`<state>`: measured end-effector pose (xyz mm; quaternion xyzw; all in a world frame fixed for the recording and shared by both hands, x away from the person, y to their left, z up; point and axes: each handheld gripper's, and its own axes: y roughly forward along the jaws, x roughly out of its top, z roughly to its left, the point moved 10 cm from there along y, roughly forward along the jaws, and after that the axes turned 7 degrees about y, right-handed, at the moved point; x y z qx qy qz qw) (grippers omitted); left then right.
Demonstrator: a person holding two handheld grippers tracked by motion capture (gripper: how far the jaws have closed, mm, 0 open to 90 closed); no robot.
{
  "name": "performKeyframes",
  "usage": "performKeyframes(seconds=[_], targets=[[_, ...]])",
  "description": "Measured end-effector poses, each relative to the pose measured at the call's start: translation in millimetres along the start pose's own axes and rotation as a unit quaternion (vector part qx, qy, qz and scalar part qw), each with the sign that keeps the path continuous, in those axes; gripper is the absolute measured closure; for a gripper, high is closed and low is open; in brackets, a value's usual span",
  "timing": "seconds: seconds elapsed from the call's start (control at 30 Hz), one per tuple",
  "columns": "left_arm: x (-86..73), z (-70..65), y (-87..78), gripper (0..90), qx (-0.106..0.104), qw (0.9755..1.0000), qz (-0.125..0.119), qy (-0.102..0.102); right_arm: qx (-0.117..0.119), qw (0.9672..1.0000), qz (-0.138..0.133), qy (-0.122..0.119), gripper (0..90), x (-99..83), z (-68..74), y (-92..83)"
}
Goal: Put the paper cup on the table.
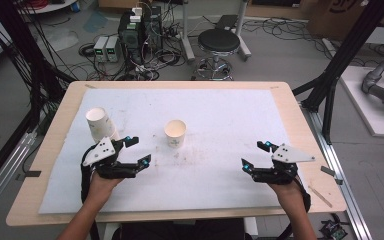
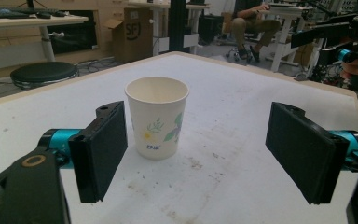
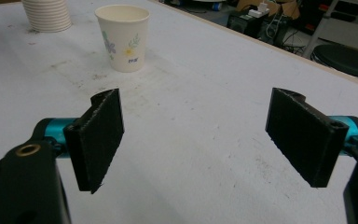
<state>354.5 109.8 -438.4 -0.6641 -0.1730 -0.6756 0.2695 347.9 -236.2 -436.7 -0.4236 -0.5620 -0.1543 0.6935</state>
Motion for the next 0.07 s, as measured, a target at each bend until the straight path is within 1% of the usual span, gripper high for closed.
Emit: performKeyframes(seconds=[0.07], targets=[[0.7,0.0,0.5,20.7,0.001,1.0000,-0.001,-0.001,0.002,1.0000,0.000,-0.001,19.4,-0.1,-0.2,0.5]])
